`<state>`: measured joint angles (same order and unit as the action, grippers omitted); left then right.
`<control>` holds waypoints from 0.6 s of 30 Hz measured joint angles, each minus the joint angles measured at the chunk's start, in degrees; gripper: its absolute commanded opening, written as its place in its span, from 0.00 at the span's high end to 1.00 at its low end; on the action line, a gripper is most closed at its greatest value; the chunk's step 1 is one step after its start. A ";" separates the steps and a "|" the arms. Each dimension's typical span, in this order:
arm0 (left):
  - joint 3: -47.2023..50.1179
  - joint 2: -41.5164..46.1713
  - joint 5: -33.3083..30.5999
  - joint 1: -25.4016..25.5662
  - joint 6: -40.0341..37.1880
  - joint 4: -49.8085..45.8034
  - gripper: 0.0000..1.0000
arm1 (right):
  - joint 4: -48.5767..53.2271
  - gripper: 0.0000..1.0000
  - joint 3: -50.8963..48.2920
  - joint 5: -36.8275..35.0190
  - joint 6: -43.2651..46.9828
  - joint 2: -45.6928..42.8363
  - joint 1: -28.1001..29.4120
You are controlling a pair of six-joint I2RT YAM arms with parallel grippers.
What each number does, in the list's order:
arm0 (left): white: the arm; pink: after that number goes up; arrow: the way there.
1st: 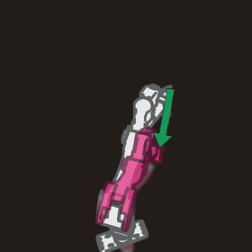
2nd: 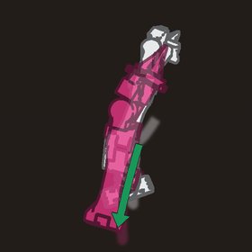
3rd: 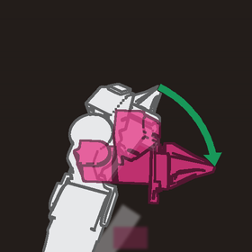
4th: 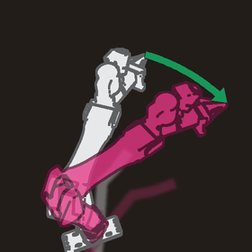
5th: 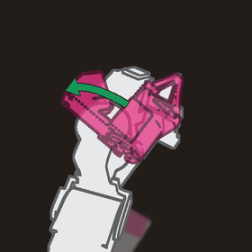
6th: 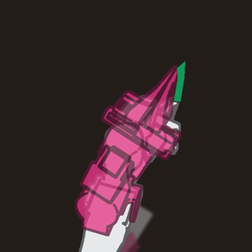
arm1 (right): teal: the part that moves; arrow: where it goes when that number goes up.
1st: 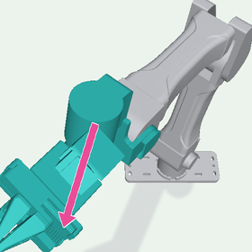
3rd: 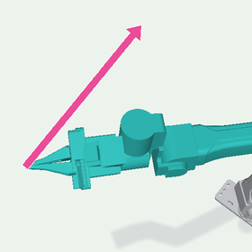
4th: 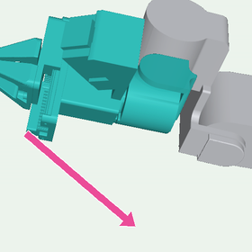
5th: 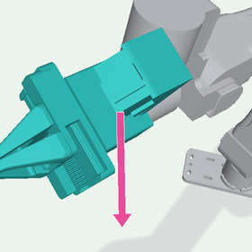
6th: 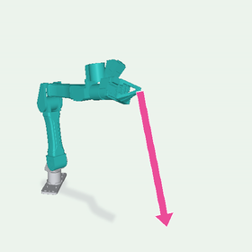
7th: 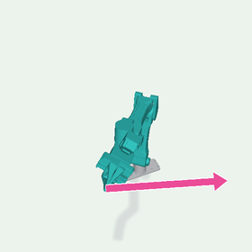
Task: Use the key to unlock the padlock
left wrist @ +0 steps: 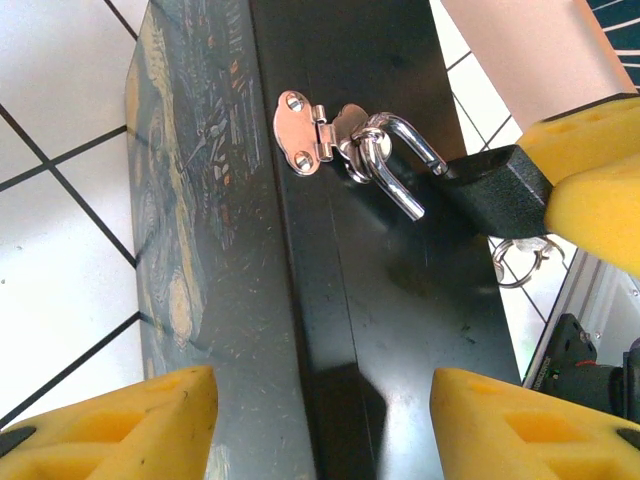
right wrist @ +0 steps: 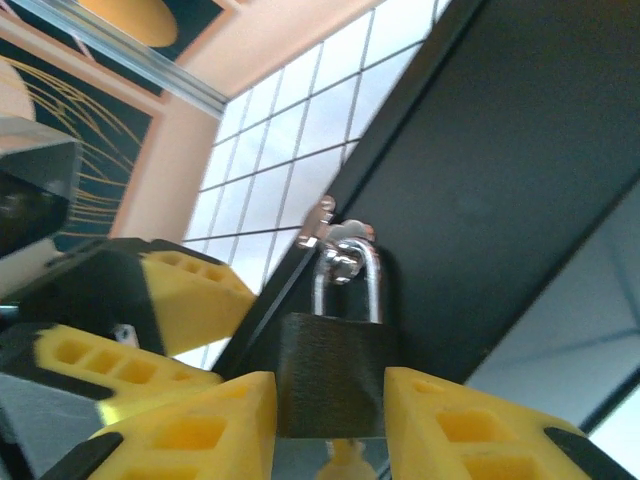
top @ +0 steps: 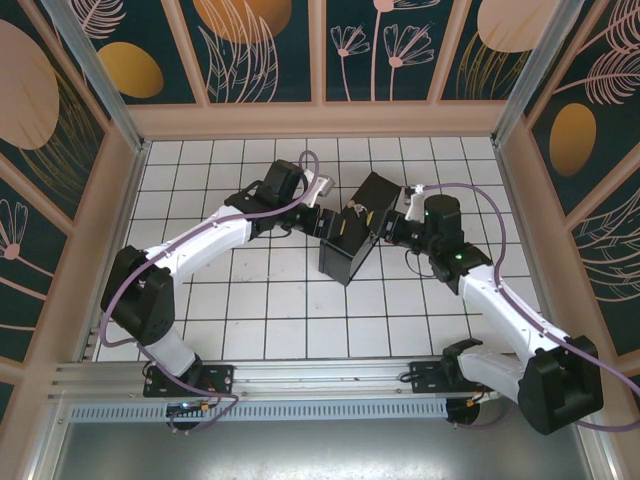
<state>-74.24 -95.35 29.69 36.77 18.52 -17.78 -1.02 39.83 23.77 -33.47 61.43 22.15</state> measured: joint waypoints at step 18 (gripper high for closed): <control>-0.79 -0.31 -0.31 0.00 -0.04 -0.35 0.41 | 14.56 0.50 12.79 -20.52 14.64 2.60 14.45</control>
<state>-75.02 -95.66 29.39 36.77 18.48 -18.13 13.54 52.62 3.25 -18.83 64.03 36.60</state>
